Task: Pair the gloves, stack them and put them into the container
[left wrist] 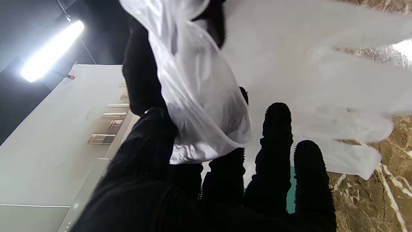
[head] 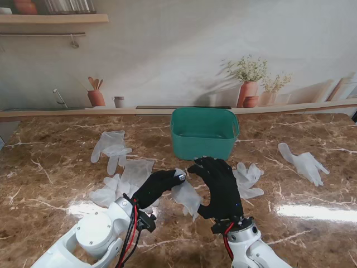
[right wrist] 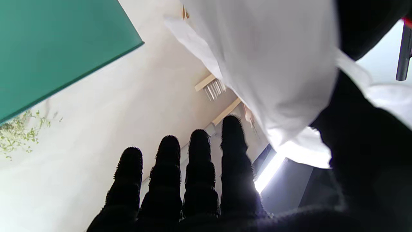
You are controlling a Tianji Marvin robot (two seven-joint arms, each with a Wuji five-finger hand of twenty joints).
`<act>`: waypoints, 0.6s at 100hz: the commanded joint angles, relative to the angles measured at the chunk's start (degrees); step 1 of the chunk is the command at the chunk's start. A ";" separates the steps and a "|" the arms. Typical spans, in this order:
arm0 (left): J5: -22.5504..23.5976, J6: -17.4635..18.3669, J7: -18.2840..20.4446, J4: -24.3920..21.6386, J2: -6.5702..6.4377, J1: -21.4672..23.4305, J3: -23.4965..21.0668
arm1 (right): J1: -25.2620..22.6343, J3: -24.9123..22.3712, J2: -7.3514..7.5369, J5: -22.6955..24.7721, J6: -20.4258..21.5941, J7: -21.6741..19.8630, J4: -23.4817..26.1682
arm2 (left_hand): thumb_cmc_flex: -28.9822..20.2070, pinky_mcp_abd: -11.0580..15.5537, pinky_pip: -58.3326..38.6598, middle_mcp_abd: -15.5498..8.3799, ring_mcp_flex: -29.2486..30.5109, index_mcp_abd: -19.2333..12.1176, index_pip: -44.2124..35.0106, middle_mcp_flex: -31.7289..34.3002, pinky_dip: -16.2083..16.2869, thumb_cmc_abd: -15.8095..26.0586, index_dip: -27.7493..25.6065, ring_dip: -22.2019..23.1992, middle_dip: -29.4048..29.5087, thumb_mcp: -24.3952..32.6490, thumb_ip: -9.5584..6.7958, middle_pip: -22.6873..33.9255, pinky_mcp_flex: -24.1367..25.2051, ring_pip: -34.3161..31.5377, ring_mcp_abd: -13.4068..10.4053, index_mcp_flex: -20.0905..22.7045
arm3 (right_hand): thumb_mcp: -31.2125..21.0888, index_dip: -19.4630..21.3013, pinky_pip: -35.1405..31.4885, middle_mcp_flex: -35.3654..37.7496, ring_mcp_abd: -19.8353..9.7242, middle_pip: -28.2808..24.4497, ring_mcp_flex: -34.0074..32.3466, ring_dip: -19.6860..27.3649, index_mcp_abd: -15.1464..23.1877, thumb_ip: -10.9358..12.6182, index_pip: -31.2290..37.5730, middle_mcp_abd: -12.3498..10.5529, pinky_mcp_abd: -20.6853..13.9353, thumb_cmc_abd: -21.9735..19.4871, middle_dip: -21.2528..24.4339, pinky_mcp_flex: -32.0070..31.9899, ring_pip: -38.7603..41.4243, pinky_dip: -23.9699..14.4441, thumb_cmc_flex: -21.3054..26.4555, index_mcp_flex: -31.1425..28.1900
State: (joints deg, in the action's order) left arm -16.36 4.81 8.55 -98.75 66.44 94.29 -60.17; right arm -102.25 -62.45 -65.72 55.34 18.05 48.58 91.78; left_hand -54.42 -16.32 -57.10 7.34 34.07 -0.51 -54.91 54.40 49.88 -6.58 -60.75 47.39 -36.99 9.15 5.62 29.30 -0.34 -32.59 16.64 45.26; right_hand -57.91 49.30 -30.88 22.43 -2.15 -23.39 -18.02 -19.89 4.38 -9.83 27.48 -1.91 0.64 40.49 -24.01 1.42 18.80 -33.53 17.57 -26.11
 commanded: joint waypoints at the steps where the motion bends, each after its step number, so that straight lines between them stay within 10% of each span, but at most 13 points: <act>1: 0.48 -0.82 0.04 0.36 -0.04 0.21 -0.12 | -0.60 -0.44 -0.63 0.97 -0.05 0.76 0.70 | -1.75 0.27 -1.07 -0.49 1.24 -1.96 -0.96 1.56 0.88 1.55 0.67 0.32 0.58 -2.21 -0.04 0.53 0.60 -1.27 -0.20 0.51 | 0.37 2.62 -1.02 2.99 -1.88 -1.10 -1.72 -0.52 5.87 0.82 3.81 -2.55 -0.65 -3.41 -1.39 0.28 0.46 -0.13 1.59 -6.17; 5: 0.66 -0.93 -0.09 0.42 -0.01 0.18 -0.16 | -1.01 -0.92 -0.75 0.50 0.86 0.45 1.25 | -1.72 0.27 -1.03 -0.40 1.13 -1.84 -0.95 1.52 0.88 1.59 0.76 0.30 0.62 -2.30 -0.08 0.52 0.59 -1.20 -0.14 0.47 | 1.34 2.48 -1.20 6.59 -2.06 -0.94 -2.61 -0.54 9.92 -2.66 6.56 -3.19 -0.60 -4.27 -1.48 0.26 0.47 -0.05 2.73 -12.16; 8: 0.77 -1.05 -0.22 0.45 0.02 0.16 -0.18 | -1.37 -1.28 -0.86 0.01 1.60 0.12 1.69 | -1.66 0.27 -1.00 -0.35 1.08 -1.84 -0.95 1.45 0.89 1.64 0.80 0.30 0.64 -2.38 -0.11 0.51 0.60 -1.18 -0.16 0.43 | 2.70 -5.09 -1.35 11.01 -2.41 -0.26 -3.80 -0.70 14.55 -6.71 14.70 -4.12 -0.59 -4.22 -1.95 0.06 0.32 0.04 4.63 -15.06; 17: 1.63 -1.37 -0.78 0.46 0.07 0.08 -0.10 | -2.38 -2.18 -1.02 -1.14 2.50 -1.33 2.97 | -1.14 0.26 -0.69 -0.32 0.84 -2.13 -0.57 1.27 0.85 1.39 1.25 0.30 0.70 -2.89 -0.41 0.57 0.83 -1.14 -0.04 0.08 | -0.70 -17.81 -1.62 19.44 -3.37 0.94 -6.82 -1.17 18.54 -7.30 23.13 -6.06 -0.79 -6.70 -1.87 0.56 0.58 -0.45 4.94 -25.83; 41: 6.63 -0.40 1.23 0.61 -1.13 0.63 -1.83 | -4.36 -4.35 -1.41 -4.67 2.94 -5.95 5.92 | 0.43 0.35 0.61 0.53 -1.28 -1.94 9.85 -3.10 0.35 -0.75 18.04 -1.67 3.83 -9.17 -1.99 -3.02 0.82 1.12 0.71 -4.97 | -0.48 -14.45 -4.23 25.24 -4.27 0.33 -8.89 -4.55 15.12 -7.64 25.63 -6.86 -1.36 -11.06 -4.31 2.47 4.82 -3.00 5.86 -28.18; 60: 16.30 2.16 -1.79 -0.09 -1.66 3.10 -5.95 | -6.08 -6.65 -1.61 -9.26 1.81 -12.06 9.37 | -0.21 -1.41 -1.18 -0.58 1.09 -3.99 10.80 -2.76 -0.14 -4.71 20.99 -2.74 5.39 -9.60 -2.77 -3.89 -1.81 1.19 0.44 -5.92 | -0.47 -12.74 -5.60 27.46 -3.80 -0.49 -10.14 -6.55 12.59 -7.26 25.70 -6.28 -1.04 -12.02 -6.34 3.59 7.18 -4.61 5.83 -29.79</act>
State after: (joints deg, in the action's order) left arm -3.04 5.84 10.16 -98.78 65.44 95.94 -64.97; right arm -107.29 -68.50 -67.10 47.89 21.04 38.49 99.82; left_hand -54.35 -16.87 -57.00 7.65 33.75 -1.50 -44.23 52.85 49.88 -8.68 -40.93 45.44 -32.32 1.56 4.30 26.46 -1.56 -32.59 16.66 41.93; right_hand -57.86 35.35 -35.31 49.20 -4.50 -23.67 -26.61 -24.63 17.45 -15.23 51.51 -7.07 0.67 29.96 -29.40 4.78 25.23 -36.46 21.80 -54.09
